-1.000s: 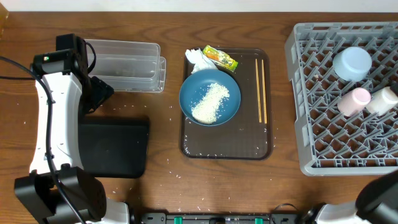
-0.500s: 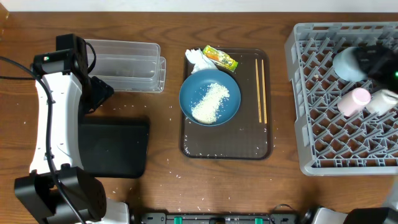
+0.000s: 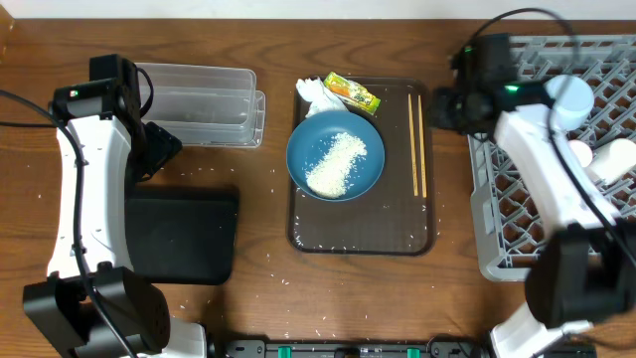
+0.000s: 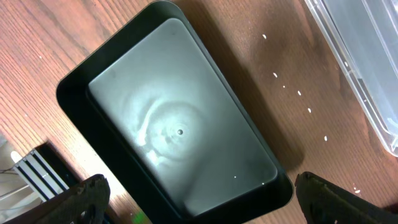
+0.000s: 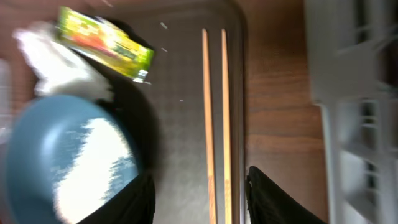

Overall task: Sort waste into correct bins and load items into the dishwasher rack
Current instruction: 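Reach the right gripper down to the wooden chopsticks on the tray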

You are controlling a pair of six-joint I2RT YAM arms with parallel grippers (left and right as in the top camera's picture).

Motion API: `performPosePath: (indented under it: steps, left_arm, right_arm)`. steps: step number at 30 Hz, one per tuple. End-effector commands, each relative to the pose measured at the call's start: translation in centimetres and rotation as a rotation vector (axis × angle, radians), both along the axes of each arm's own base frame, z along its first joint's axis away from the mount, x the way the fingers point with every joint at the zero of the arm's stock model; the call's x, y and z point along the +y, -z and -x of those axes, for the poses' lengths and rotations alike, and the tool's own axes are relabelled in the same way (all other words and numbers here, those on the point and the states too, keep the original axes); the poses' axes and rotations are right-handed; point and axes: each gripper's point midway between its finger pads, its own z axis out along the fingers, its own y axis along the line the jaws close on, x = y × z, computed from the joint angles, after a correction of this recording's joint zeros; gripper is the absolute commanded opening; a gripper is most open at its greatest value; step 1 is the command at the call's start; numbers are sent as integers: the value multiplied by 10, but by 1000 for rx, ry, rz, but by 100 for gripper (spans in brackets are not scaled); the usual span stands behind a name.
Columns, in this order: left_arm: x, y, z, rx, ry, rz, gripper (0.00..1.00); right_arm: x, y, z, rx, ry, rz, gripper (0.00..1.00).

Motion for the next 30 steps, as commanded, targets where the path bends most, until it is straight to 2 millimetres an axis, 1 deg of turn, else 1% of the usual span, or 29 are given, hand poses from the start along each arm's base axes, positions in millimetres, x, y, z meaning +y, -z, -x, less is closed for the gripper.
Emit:
performPosePath:
  steps: [1,4,7,9,13,16,21,25,30]
  left_arm:
    - [2,-4,3,-6,2,-10,98]
    - [2,-4,3,-6,2,-10,99]
    - [2,-4,3,-6,2,-10,98]
    - [2,-4,3,-6,2,-10,98]
    - [2,-4,3,-6,2,-10,98]
    - [2,-4,3,-6,2,-10,98]
    - [2,-4,3,-6,2,-10,98]
    - [2,-4,3,-6,2,-10,98]
    - [2,-4,3,-6,2,-10,98]
  right_arm:
    - [10,38,-1,74,16,17,44]
    - [23,61,-1,112,-14,16,43]
    - [32,78,-1,132,-32,30,43]
    - [34,86,0,141,-36,53,43]
    - [31,99,2,154,-31,120,43]
    - [27,102,1,150,-24,157,44]
    - [13,102,-3,130,2,244,45]
    - [14,103,-4,125,-29,252,44]
    - [23,106,-4,120,-46,242,41]
